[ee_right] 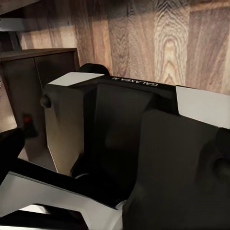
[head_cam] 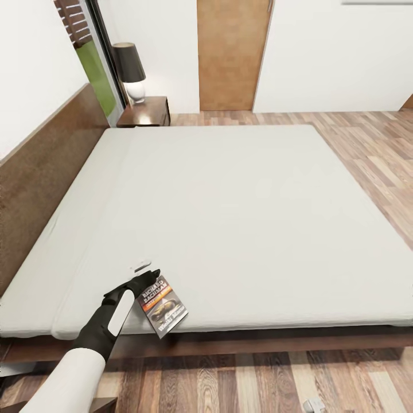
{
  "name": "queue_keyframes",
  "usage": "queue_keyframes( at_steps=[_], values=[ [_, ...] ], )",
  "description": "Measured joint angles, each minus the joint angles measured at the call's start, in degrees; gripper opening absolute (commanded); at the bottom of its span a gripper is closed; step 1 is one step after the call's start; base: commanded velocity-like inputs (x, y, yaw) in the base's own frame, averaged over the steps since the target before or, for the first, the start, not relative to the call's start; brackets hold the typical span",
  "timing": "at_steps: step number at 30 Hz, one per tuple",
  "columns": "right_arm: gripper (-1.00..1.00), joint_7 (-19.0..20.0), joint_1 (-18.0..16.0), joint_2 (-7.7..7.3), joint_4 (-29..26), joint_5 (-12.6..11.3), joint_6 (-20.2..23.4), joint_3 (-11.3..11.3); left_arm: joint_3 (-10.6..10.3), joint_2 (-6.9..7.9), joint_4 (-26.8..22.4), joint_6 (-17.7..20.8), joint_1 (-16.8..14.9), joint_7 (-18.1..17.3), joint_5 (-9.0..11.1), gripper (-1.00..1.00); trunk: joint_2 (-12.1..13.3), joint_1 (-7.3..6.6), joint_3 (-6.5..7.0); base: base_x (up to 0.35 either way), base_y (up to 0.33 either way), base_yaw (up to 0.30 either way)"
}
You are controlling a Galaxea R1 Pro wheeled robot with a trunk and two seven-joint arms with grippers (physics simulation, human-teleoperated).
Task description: In the bedroom, move the book from the bed onto either nightstand, and place the two sandals side by side next to the bed.
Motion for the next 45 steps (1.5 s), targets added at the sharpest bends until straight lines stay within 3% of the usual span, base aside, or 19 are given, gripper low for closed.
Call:
queue_keyframes(
  at_steps=[18,21,26,30,33,35,36,38,41,45],
  values=[
    [1.0,-0.03,0.0,0.0,0.03,-0.01,0.0,0.0,0.09,0.05,-0.07,0.15,0.0,-0.15,0.18,1.0,7.22,-3.96,3.23,0.0,0.0,0.0],
    [1.0,-0.08,0.0,0.0,0.03,-0.01,0.0,0.01,0.15,0.11,-0.09,0.23,0.0,-1.47,0.21,1.0,8.43,-4.61,3.77,0.0,0.0,0.0],
    [1.0,-0.09,0.0,0.0,0.03,-0.01,0.0,0.01,0.92,0.37,-0.14,0.46,0.01,-9.83,0.63,1.0,10.43,-5.71,4.67,0.0,0.0,0.0],
    [1.0,-0.09,0.0,0.0,0.03,-0.01,0.0,0.01,1.88,0.45,-0.21,0.68,0.07,-13.46,0.61,1.0,12.04,-6.59,5.39,0.0,0.0,0.0],
    [1.0,-0.09,0.0,0.0,0.03,-0.01,0.0,0.0,2.26,1.49,-0.3,2.28,0.12,-17.94,0.71,1.0,13.24,-7.25,5.93,0.0,0.0,0.0],
    [1.0,-0.09,0.0,0.0,0.04,-0.01,0.0,0.01,2.3,2.23,-0.32,3.77,0.15,-21.6,1.52,1.0,14.04,-7.69,6.28,0.0,0.0,0.0],
    [1.0,-0.09,0.0,0.0,0.04,-0.01,0.0,0.01,2.32,2.86,-0.33,5.38,0.24,-25.6,2.97,1.0,14.44,-7.91,6.46,0.0,0.0,0.0],
    [1.0,-0.09,0.0,0.0,0.04,-0.02,0.0,0.0,2.31,3.7,-0.31,7.25,0.34,-30.29,4.81,1.0,15.25,-8.35,6.82,0.0,0.0,0.0],
    [1.0,-0.09,0.0,0.0,0.03,-0.07,0.0,0.01,2.13,4.25,-0.31,8.68,0.63,-35.28,5.97,1.0,16.45,-9.01,7.36,0.0,0.0,0.0],
    [1.0,-0.09,0.0,-0.04,0.02,-0.09,0.0,-0.04,1.88,4.28,0.46,8.97,1.29,-39.17,6.16,1.0,18.06,-9.89,8.08,0.0,0.0,0.0]
  ],
)
